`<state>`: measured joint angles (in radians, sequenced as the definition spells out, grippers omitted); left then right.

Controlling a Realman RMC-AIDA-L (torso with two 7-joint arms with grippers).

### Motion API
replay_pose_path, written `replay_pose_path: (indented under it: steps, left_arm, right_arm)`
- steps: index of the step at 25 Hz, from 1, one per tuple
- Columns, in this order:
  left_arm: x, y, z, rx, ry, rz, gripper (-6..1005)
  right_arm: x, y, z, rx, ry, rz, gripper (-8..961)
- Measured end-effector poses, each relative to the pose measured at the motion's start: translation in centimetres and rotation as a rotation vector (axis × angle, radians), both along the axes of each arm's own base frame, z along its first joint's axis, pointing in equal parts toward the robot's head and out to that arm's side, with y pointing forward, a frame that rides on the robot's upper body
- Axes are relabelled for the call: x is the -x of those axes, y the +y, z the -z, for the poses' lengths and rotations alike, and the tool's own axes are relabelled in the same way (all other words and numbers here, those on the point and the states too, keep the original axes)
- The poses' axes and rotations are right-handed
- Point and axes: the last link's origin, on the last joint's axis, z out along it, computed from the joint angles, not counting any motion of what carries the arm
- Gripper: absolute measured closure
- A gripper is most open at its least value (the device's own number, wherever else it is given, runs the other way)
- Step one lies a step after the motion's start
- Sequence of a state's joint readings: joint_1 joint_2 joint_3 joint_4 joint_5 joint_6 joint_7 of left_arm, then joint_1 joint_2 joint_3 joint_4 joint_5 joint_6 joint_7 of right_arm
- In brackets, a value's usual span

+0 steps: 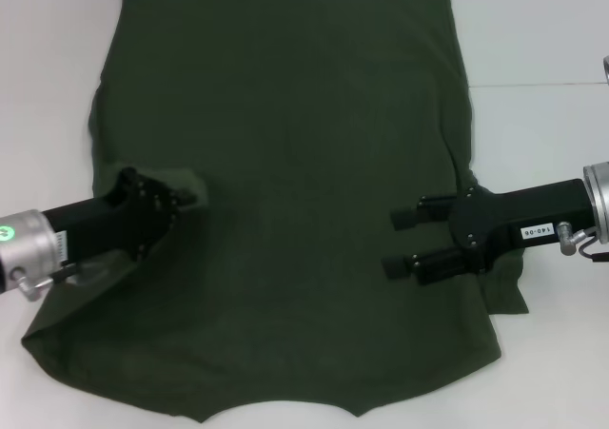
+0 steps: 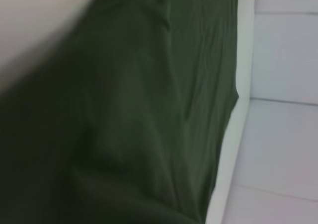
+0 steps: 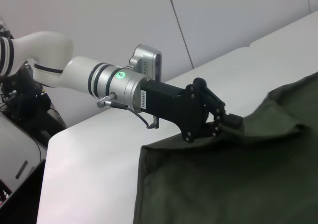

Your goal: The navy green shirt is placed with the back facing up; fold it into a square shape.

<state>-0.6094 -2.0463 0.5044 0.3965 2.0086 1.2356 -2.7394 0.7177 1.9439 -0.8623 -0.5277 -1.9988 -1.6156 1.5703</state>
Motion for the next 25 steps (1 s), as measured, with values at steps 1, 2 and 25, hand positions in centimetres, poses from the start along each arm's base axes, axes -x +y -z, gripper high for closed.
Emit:
replay_pose_path:
  steps: [1,2,25]
  left_arm:
    - [-0.3,0.1,0.3,0.006,-0.006,-0.001,995]
    - [-0.6,0.2,0.5,0.012,-0.012,-0.004,993]
    - [-5.3,1.2,-7.0,-0.416,0.216,0.778,358]
  right_arm:
    - [0.0,0.0,0.0,-0.002,-0.001,0.001,28]
    - [-0.1,0.0,0.0,-0.002,-0.002,0.002,28]
    - [0.9,1.8,-1.4,-0.066,0.095,0.133,28]
